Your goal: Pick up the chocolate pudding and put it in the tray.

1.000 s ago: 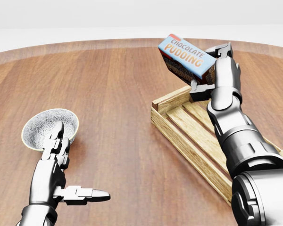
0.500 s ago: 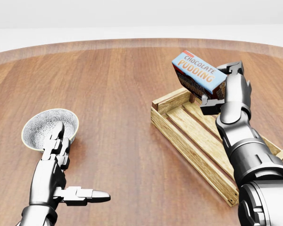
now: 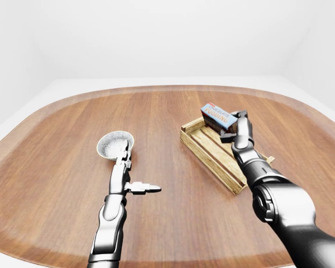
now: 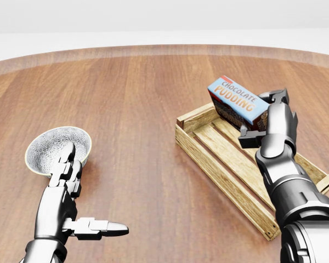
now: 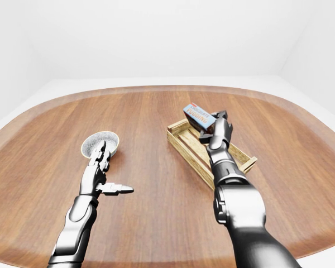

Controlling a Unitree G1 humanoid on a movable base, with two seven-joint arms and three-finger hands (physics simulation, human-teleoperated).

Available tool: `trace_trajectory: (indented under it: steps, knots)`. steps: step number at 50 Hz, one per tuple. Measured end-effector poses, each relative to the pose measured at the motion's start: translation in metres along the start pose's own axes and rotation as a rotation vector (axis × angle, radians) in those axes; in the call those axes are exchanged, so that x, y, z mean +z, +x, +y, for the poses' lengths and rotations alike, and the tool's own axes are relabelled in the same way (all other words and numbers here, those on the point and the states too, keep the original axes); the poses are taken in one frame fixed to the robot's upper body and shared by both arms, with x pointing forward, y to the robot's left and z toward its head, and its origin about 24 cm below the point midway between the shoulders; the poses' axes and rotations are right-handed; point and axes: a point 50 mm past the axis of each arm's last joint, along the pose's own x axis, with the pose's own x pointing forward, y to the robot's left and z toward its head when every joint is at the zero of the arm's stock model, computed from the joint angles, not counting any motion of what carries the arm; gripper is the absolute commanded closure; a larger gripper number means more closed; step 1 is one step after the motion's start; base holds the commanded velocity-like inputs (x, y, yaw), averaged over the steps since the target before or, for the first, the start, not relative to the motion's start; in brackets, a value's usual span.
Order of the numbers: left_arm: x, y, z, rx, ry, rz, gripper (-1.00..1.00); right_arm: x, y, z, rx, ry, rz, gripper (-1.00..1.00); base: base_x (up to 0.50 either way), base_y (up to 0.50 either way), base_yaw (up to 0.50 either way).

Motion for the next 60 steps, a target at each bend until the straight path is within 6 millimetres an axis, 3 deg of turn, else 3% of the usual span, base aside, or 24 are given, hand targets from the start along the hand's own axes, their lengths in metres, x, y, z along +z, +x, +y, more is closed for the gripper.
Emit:
trace_trajectory:
  steps: [60]
  knots:
    - [0.000, 0.001, 0.000, 0.001, 0.000, 0.001, -1.00, -0.064, -0.014, -0.004, -0.018, -0.014, 0.166, 1.00, 0.00, 0.00, 0.00]
